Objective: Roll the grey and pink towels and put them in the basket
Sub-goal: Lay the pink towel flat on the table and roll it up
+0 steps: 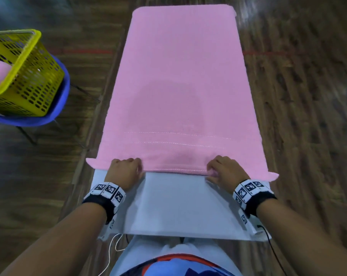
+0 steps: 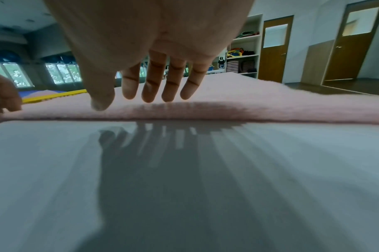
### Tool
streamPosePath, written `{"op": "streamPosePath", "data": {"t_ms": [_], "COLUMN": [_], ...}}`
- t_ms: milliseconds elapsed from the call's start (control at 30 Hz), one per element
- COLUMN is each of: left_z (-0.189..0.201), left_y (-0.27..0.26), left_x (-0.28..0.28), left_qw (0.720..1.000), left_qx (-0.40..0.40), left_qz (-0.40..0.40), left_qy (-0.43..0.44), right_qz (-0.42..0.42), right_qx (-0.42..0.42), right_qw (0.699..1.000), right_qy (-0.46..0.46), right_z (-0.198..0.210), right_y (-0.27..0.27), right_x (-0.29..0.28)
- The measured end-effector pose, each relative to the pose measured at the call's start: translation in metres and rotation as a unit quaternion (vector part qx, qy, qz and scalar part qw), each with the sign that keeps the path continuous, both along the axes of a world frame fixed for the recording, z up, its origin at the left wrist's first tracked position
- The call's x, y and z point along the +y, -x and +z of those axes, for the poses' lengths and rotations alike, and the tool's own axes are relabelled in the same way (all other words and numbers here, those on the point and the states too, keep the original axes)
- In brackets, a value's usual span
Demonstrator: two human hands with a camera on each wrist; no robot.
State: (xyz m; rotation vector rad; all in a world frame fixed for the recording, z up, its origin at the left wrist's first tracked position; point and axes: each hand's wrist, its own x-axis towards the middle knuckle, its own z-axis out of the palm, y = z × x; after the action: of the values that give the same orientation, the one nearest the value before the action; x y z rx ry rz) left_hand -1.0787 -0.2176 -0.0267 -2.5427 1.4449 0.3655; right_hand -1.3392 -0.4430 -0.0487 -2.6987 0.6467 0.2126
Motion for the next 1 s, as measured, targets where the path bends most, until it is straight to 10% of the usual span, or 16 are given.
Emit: {"op": "streamPosePath", "data": {"t_ms": [300, 533, 1000], "left_z": [-0.006, -0.007, -0.020], "left_y": [-0.058, -0.126, -0.192], "left_x": [0.061, 0.072, 0.089], "left_qw": [0.986, 0.968, 0.954], "left_qx": [0.052, 0.095, 0.221], "left_qz": [-0.046, -0.150, 0.135], "left_qy": [0.149, 0.175, 0.150], "right_qz": [-0.012, -0.189, -0.284], "right_qx": [0.065, 0.057, 0.096], "right_qw": [0.996, 0.980, 0.954], "right_qy": [0.053, -0.032, 0.003], "right_z": [-0.004, 0.001, -0.013], "right_y": [-0.057, -0.074, -0.092], "right_x": [0.032, 0.020, 0.021]}}
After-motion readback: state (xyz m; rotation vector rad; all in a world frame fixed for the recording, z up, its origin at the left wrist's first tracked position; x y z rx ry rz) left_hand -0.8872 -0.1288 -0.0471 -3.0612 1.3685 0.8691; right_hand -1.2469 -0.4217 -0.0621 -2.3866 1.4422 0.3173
